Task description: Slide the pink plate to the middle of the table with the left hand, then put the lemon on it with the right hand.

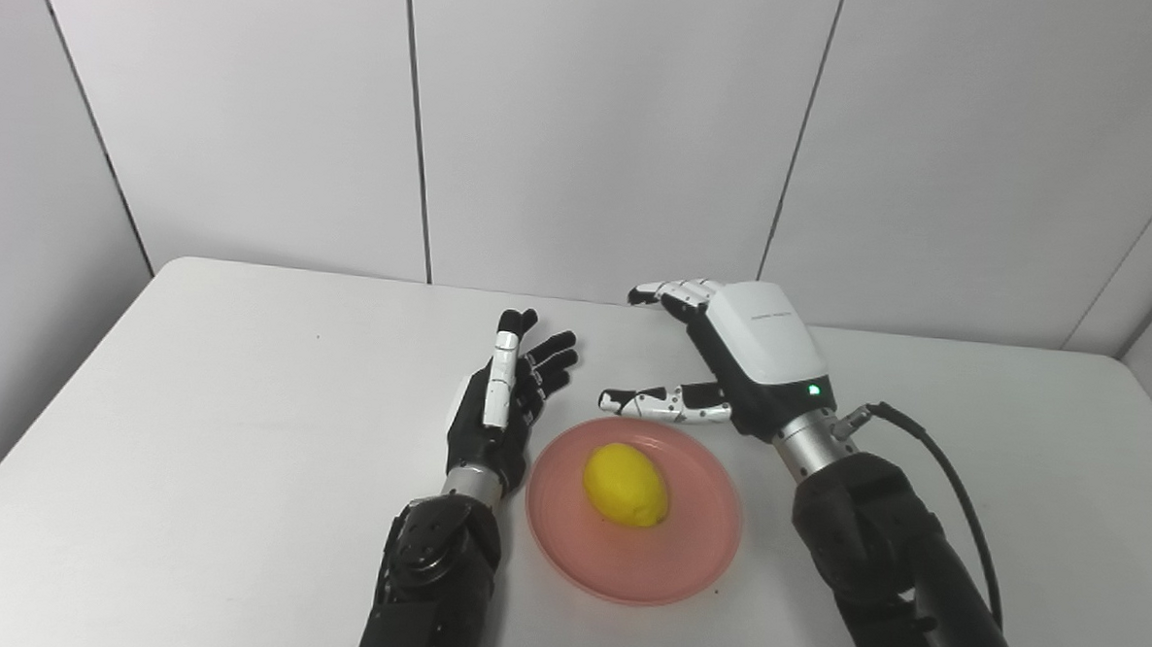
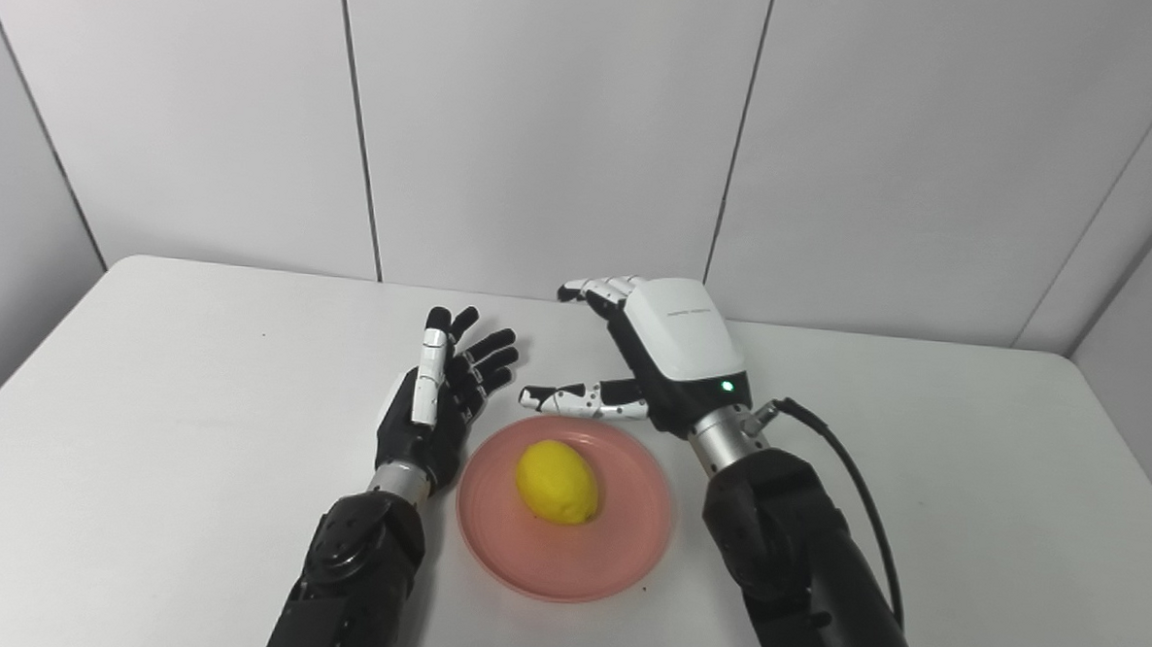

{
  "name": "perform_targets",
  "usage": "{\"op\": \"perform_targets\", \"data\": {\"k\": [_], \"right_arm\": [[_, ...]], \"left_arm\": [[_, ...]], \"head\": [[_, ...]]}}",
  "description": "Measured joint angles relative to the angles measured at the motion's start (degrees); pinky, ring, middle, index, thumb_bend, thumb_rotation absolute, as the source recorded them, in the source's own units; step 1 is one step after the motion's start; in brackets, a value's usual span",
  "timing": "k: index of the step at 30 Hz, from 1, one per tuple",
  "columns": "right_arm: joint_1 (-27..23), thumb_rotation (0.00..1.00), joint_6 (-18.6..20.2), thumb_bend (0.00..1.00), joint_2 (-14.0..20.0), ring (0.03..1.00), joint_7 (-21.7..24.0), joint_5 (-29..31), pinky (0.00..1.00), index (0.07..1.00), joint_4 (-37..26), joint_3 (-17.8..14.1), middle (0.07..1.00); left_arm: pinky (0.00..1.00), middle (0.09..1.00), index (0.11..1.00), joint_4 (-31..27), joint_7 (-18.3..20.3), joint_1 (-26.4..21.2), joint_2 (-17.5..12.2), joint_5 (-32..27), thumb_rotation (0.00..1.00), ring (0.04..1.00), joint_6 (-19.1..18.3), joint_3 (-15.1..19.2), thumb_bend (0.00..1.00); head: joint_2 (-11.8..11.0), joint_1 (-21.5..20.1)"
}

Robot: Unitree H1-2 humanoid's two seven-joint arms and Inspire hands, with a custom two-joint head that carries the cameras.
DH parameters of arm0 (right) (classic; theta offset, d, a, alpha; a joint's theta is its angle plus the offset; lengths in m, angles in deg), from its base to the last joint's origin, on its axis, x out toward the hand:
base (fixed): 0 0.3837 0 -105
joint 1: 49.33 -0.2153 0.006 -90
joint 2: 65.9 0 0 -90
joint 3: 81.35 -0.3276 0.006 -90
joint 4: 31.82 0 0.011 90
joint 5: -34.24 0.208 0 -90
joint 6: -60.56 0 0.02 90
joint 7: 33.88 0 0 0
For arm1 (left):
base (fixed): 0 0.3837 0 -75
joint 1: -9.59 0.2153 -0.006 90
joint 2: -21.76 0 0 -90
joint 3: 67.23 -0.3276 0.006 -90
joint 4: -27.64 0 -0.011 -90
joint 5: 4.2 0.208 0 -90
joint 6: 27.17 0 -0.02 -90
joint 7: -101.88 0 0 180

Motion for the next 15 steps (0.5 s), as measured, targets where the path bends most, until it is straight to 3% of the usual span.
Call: {"op": "perform_targets", "data": {"k": [6,10,14,15], "right_arm": [[2.44,0.9,5.11,0.83,-5.73,0.936,1.1,19.84,0.87,0.892,3.06,-11.09,0.942],[3.3,0.94,8.69,0.78,-9.06,0.984,0.98,31.72,0.99,0.949,6.68,-17.68,0.965],[3.51,0.97,8.99,0.8,-11.53,0.997,-1.36,40.66,1.0,0.966,11.98,-22.87,0.977],[3.62,0.92,8.73,0.79,-12.14,0.999,-2.29,42.98,1.0,0.976,13.4,-24.2,0.991]], "left_arm": [[0.83,0.769,0.895,0.47,0.0,0.76,-0.08,0.4,0.85,0.786,3.42,-0.52,0.8],[0.84,0.817,0.898,0.87,-0.27,1.0,-0.43,1.77,0.87,0.82,5.15,-1.03,0.8],[0.89,0.873,0.894,3.12,-0.96,0.99,-1.23,5.16,0.89,0.855,10.44,-2.62,0.78],[0.93,0.9,0.904,3.89,-1.21,1.0,-1.6,6.2,0.91,0.883,12.13,-3.08,0.78]], "head": [[0.0,0.26],[0.0,-0.09],[0.0,-0.09],[0.0,0.0]]}}
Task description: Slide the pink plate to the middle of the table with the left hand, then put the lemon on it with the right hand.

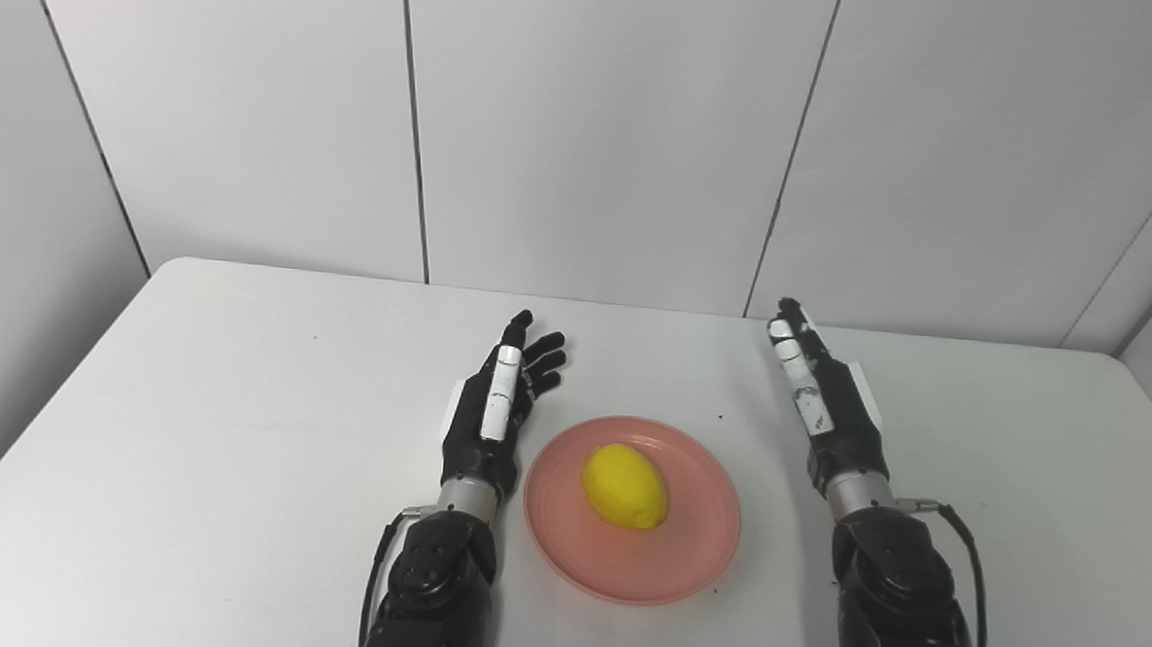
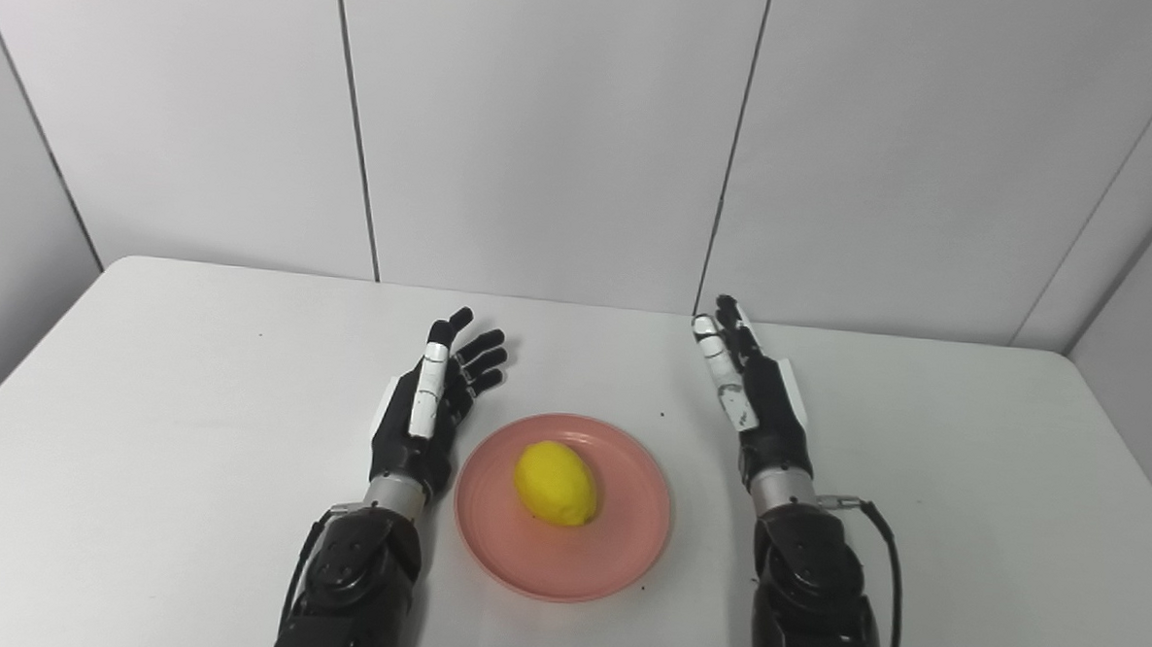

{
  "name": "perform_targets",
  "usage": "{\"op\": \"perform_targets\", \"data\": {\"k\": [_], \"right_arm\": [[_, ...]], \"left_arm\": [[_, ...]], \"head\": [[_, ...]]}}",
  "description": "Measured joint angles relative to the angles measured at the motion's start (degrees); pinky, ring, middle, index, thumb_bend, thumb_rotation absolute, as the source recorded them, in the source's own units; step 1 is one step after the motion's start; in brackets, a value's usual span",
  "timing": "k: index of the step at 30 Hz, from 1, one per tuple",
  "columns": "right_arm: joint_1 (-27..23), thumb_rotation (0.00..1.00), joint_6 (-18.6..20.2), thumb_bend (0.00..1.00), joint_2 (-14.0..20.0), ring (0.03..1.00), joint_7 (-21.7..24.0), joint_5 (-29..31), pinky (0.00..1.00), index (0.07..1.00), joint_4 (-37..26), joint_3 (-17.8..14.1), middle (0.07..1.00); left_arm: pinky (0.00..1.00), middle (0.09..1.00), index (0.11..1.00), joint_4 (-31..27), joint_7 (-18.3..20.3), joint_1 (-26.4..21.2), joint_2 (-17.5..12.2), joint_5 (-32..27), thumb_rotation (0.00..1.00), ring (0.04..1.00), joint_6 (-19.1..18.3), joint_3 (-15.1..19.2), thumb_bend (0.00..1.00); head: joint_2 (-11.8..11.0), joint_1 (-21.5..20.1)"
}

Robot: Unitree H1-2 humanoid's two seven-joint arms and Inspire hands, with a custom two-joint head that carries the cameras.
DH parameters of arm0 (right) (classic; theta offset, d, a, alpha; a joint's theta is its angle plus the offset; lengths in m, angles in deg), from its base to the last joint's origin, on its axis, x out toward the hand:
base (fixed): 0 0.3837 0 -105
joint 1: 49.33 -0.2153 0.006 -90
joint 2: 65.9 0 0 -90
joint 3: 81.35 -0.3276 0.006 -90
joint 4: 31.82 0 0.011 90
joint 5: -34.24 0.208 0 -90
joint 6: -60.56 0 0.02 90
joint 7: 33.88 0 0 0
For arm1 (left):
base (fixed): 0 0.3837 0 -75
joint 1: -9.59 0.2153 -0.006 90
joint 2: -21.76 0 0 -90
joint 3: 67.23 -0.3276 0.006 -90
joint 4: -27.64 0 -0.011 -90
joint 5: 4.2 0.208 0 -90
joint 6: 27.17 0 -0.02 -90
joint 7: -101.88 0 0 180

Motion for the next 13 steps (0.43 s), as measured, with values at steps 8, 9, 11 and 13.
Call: {"op": "perform_targets", "data": {"k": [8,9,11,13], "right_arm": [[0.14,0.93,-6.59,0.75,-2.78,1.0,-2.27,11.96,1.0,1.0,8.25,-4.4,1.0],[0.05,0.94,-8.22,0.74,-3.01,1.0,-2.69,12.15,1.0,1.0,9.24,-4.39,1.0],[-0.21,0.96,-10.29,0.72,-3.42,1.0,-3.61,12.37,1.0,1.0,10.45,-4.23,1.0],[-0.32,0.96,-11.2,0.71,-3.69,1.0,-4.41,12.89,1.0,1.0,10.91,-4.07,1.0]], "left_arm": [[1.0,0.98,0.932,3.33,-3.59,-1.51,-2.35,5.41,0.93,0.992,2.45,-3.04,0.83],[1.0,0.986,0.937,3.74,-3.8,-1.79,-2.54,5.41,0.93,0.996,2.54,-3.05,0.83],[1.0,0.998,0.962,4.14,-4.25,-2.18,-3.0,5.41,0.93,1.0,2.59,-3.03,0.84],[1.0,1.0,0.984,4.3,-4.63,-2.42,-3.23,5.36,0.93,1.0,2.59,-2.92,0.83]], "head": [[0.18,0.09],[0.18,0.09],[0.26,0.0],[0.26,0.0]]}}
